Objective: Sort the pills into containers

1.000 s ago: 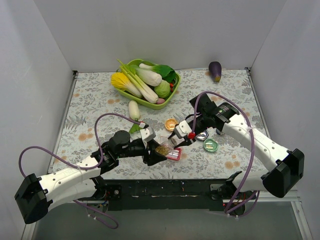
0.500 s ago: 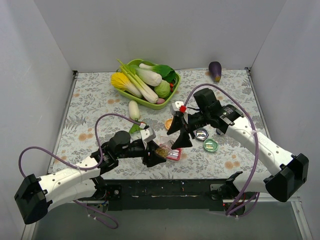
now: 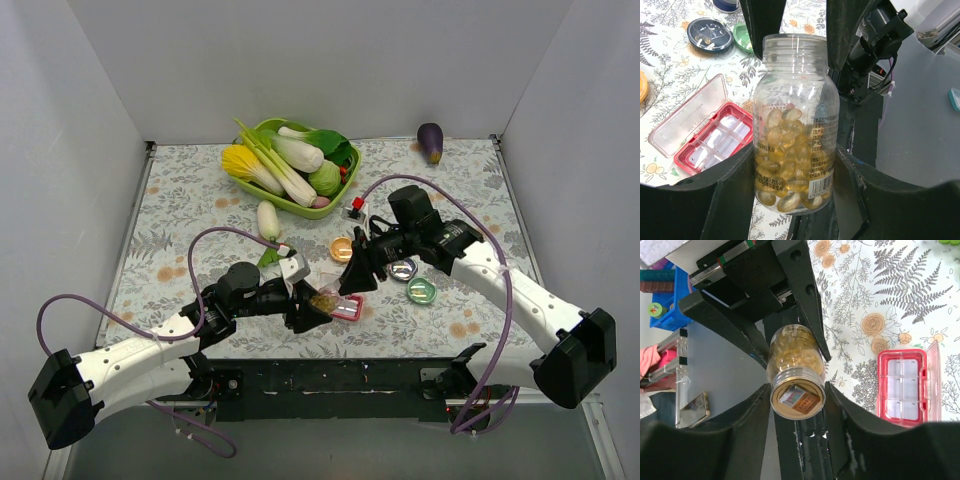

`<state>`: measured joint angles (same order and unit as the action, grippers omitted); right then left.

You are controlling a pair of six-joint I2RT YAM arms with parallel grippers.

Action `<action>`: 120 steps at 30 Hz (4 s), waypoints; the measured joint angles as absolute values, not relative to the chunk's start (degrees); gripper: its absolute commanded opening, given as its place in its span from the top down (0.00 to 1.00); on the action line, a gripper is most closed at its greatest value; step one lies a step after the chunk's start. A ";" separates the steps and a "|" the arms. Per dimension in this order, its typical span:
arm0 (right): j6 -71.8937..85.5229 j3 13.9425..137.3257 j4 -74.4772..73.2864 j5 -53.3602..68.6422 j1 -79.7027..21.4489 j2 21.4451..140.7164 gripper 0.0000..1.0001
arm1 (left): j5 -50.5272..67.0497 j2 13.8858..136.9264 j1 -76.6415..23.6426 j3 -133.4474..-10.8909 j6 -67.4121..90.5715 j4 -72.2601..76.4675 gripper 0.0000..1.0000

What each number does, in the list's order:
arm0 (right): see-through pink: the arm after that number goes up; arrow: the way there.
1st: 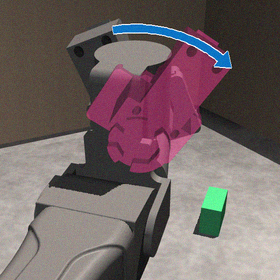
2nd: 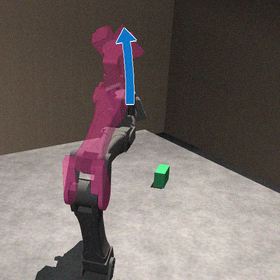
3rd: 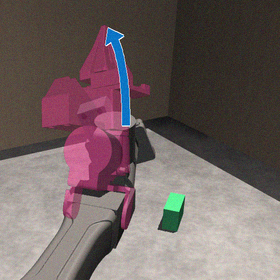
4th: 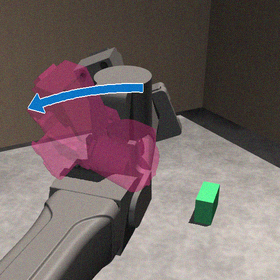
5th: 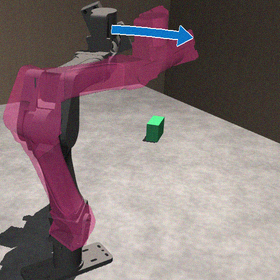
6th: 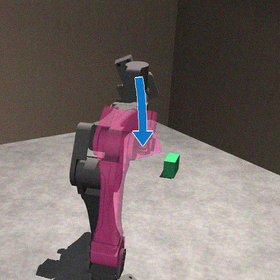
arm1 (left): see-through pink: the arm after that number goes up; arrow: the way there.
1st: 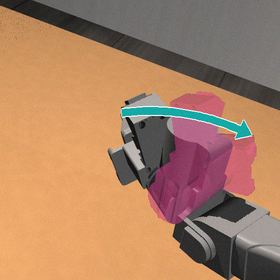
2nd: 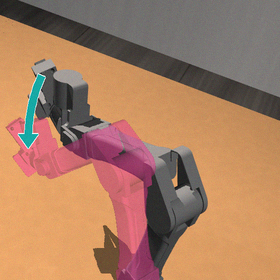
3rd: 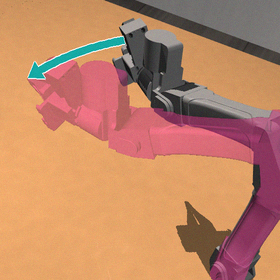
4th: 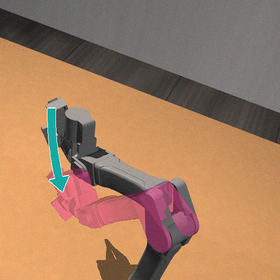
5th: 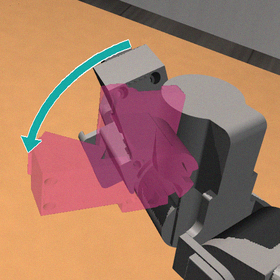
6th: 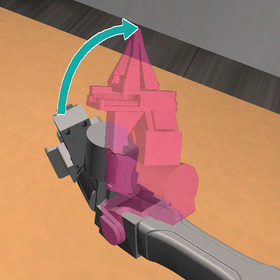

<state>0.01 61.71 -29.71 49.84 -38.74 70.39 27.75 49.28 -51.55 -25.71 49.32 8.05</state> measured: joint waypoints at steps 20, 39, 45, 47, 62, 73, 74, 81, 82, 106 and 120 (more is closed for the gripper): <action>-52.27 71.79 -46.61 56.42 -41.36 73.89 0.89 | 27.79 46.70 -51.57 -25.19 48.86 8.60 1.00; -98.04 70.85 -57.71 60.10 -40.47 76.18 0.83 | 28.18 47.55 -51.53 -25.10 48.45 6.66 1.00; -107.81 74.98 -64.86 59.07 -40.51 79.75 0.75 | 27.79 47.51 -51.42 -25.08 48.88 6.52 1.00; -109.86 75.72 -66.78 59.24 -40.51 80.60 0.67 | 27.86 47.44 -51.44 -25.02 48.95 6.48 1.00; -89.21 76.40 -67.05 63.79 -40.47 81.30 0.03 | 29.47 47.46 -51.62 -24.77 49.56 6.46 1.00; -46.50 77.91 -45.71 48.14 -37.65 70.87 0.05 | 29.04 44.56 -51.62 -24.71 49.93 5.34 1.00; -42.83 78.46 -44.82 48.97 -37.01 70.24 0.10 | 28.91 44.21 -51.62 -24.67 49.98 5.32 1.00; -13.34 69.69 -32.03 62.54 -36.16 71.00 0.19 | 27.79 43.86 -51.62 -23.83 50.68 5.41 1.00; -9.26 67.02 -30.11 63.07 -36.16 71.57 0.19 | 27.70 43.86 -51.62 -23.83 50.81 5.41 1.00; 3.64 61.65 -24.75 55.75 -40.80 75.09 0.68 | 26.28 44.64 -51.62 -23.81 50.98 5.91 1.00; -44.27 77.10 -49.84 57.12 -45.71 82.56 0.99 | 27.35 43.11 -51.81 -23.51 49.08 4.23 1.00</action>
<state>-44.27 77.10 -49.84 57.12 -45.71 82.56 27.35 43.11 -51.81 -23.51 49.08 4.23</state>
